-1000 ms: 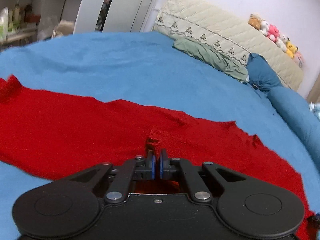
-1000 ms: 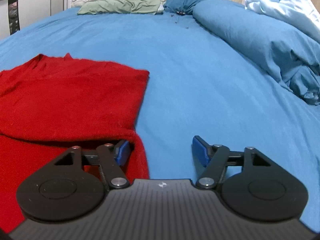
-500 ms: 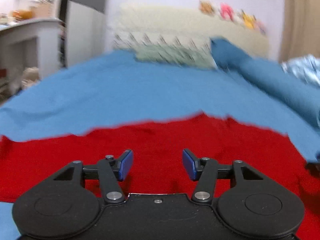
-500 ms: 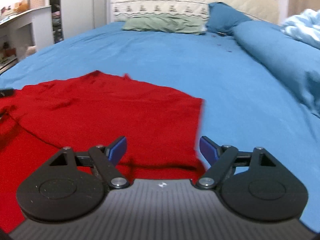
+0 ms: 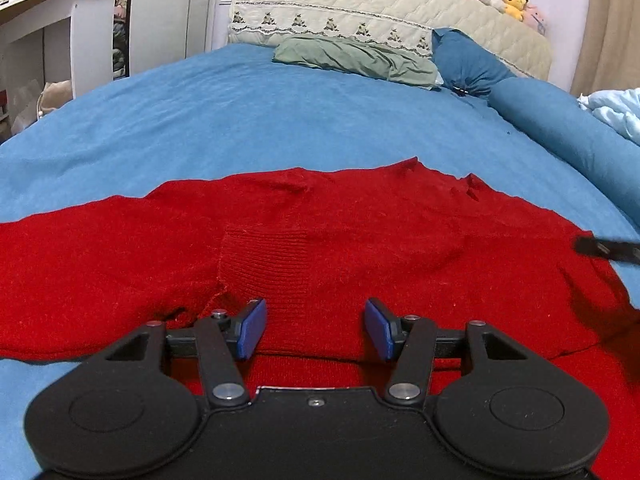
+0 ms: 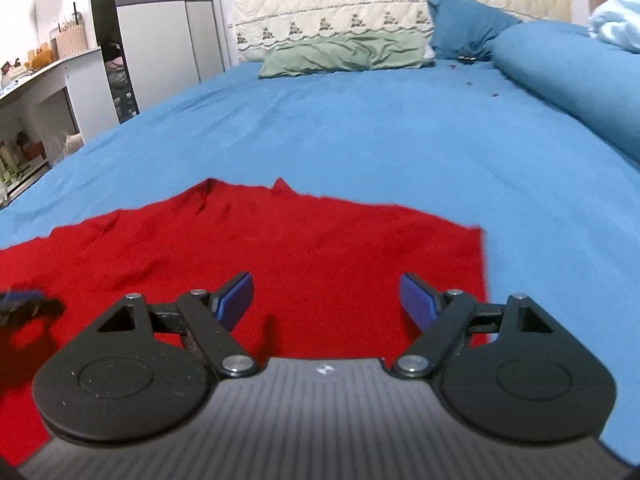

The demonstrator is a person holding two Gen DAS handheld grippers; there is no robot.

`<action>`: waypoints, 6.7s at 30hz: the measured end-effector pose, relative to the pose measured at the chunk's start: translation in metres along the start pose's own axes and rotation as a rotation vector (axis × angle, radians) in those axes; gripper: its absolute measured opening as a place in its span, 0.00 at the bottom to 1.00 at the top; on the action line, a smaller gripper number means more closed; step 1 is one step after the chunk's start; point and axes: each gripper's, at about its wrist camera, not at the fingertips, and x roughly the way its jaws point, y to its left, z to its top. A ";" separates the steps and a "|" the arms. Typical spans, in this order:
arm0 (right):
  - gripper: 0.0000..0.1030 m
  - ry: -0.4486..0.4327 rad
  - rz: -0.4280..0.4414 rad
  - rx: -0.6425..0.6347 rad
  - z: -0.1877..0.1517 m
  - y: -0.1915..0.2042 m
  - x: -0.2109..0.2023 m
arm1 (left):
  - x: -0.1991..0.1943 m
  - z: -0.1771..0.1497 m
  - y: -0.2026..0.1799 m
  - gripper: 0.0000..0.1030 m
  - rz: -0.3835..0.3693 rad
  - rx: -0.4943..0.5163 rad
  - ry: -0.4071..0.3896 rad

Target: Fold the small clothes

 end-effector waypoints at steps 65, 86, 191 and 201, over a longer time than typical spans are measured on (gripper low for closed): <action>1.00 -0.036 0.103 0.073 0.021 0.090 -0.132 | -0.129 0.126 0.061 0.03 -0.002 -0.131 -0.419; 1.00 0.030 0.037 0.024 -0.002 0.026 -0.128 | -0.037 0.013 -0.094 0.73 -0.148 0.256 -0.092; 0.86 0.239 -0.023 0.119 -0.180 -0.015 -0.351 | -0.260 -0.105 0.033 0.76 -0.051 -0.042 0.211; 0.75 0.291 -0.064 0.243 -0.226 -0.013 -0.348 | -0.240 -0.153 0.031 0.59 0.005 -0.053 0.279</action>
